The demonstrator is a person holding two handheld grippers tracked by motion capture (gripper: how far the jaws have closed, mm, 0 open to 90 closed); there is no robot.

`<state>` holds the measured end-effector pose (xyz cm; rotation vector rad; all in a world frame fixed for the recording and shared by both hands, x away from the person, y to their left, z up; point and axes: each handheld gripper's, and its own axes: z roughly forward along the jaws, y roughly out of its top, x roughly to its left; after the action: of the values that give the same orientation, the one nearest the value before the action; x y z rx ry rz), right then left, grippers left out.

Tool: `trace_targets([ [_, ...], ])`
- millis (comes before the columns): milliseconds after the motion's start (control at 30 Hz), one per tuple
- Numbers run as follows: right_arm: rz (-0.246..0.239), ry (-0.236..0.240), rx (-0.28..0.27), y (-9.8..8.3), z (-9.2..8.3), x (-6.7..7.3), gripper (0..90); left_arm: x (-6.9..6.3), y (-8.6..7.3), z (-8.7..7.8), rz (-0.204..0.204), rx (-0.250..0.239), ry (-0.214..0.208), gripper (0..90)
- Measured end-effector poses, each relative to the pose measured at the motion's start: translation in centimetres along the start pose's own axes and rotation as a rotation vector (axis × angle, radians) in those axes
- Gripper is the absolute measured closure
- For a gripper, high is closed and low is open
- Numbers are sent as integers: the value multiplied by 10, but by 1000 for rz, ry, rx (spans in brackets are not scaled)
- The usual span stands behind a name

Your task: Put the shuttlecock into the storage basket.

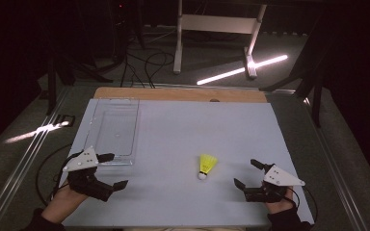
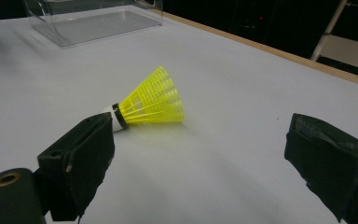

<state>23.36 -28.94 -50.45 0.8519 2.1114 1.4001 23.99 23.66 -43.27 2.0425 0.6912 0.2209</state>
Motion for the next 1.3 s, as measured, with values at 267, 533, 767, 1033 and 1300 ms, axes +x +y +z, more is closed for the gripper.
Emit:
trace_targets([
  [267,0,-1,-3,0,0,0,86,-3,8,3,22,66,-13,0],
  [533,2,7,1,0,1,1,86,-8,12,10,53,148,-11,0],
  [767,1,9,6,0,2,1,86,-15,14,21,83,273,-34,0],
  [1033,-8,9,14,0,2,2,86,-22,12,32,70,354,-41,0],
  [1300,-11,7,14,0,2,2,86,-38,17,48,77,420,-41,1],
])
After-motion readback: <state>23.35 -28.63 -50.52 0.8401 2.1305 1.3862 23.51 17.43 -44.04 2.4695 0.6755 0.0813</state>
